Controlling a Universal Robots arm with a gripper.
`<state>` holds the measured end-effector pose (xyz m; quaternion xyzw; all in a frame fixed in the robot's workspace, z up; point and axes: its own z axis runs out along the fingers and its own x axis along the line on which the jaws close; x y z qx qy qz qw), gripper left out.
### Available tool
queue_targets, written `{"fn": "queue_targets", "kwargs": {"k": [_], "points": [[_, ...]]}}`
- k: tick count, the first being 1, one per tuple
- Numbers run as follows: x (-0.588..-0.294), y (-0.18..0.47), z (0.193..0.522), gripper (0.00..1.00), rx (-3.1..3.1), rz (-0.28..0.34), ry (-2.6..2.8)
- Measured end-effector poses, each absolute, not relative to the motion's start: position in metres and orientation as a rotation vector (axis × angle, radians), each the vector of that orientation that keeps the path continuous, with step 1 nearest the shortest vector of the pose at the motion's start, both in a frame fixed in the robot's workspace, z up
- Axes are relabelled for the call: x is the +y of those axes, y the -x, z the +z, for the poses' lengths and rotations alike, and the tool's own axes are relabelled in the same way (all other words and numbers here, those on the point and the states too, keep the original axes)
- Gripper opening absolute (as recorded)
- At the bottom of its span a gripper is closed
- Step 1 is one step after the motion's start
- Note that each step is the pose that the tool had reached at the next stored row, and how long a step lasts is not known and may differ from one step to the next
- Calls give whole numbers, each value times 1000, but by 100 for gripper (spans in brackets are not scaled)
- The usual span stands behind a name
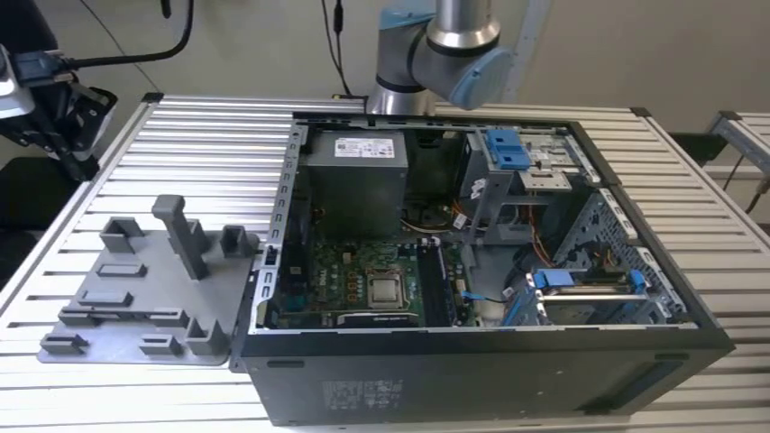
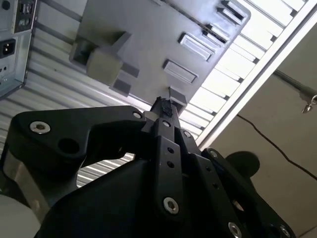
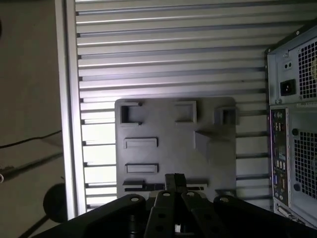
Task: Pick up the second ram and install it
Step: 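Reach for the second ram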
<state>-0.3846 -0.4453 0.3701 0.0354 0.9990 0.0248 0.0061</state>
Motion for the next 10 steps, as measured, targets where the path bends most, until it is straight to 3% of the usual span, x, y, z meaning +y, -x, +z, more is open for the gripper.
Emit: {"fn": "queue_targets", "kwargs": {"k": [10], "points": [[-463,383,363,11,3127,83,-111]]}}
